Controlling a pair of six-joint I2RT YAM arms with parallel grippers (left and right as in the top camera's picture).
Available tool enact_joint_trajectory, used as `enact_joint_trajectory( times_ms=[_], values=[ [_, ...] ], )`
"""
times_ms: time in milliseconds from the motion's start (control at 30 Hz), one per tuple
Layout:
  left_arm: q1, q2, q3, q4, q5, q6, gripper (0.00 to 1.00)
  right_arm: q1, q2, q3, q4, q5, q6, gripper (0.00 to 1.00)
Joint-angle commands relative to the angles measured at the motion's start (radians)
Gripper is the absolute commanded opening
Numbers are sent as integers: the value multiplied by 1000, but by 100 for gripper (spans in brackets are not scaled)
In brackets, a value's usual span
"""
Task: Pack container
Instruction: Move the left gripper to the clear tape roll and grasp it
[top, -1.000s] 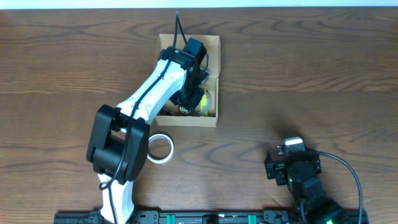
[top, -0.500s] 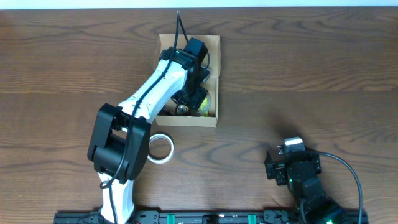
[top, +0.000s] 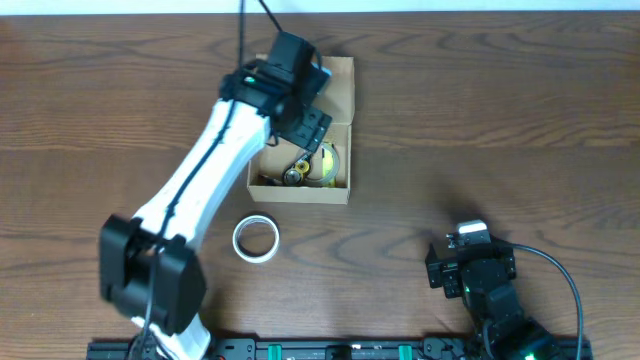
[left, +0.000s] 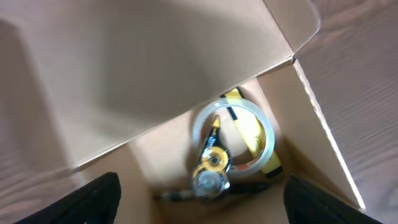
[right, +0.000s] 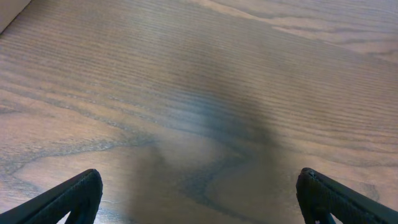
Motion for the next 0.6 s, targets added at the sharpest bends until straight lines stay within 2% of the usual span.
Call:
enact_joint_trajectory(
  times_ms=[0, 33, 167, 367, 567],
  values=[
    [21, -85, 17, -23, -12, -42, 94, -5, -4, -2, 0, 13, -6, 99],
    [26, -109, 17, -39, -12, -58, 98, -5, -4, -2, 0, 13, -6, 99],
    [31, -217, 17, -188, -79, -163, 95, -5, -4, -2, 0, 13, -6, 99],
    [27, -317, -14, -259, -157, -319, 95, -5, -4, -2, 0, 13, -6, 99],
    [3, -542, -356, -147, -183, -506, 96, -5, -4, -2, 0, 13, -6, 99]
  ],
)
